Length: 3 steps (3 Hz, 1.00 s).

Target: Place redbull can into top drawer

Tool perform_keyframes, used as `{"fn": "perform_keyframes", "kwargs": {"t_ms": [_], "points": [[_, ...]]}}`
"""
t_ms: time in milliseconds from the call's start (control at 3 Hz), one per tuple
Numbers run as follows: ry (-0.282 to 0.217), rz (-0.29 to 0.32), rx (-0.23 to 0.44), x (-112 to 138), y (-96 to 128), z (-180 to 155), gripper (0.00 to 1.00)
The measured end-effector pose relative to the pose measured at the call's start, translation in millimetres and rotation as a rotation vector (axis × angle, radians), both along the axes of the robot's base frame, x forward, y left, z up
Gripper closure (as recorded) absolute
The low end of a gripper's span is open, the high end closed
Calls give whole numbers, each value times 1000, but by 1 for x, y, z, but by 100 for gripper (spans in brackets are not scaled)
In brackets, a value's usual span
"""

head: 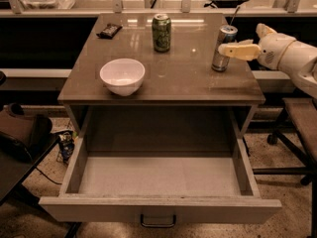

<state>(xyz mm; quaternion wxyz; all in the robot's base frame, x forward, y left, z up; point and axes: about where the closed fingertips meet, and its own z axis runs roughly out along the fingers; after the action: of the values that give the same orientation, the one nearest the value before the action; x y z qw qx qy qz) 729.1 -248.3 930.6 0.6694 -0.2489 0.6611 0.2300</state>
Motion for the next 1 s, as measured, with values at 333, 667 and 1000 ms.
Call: {"fn": "perform_keyframes", "kwargs": {"t_ms": [333, 667, 1000], "points": [[-18, 28, -6, 13, 16, 3, 0], [17, 49, -44, 27, 32, -13, 0], [50, 53, -51, 32, 38, -29, 0]]}}
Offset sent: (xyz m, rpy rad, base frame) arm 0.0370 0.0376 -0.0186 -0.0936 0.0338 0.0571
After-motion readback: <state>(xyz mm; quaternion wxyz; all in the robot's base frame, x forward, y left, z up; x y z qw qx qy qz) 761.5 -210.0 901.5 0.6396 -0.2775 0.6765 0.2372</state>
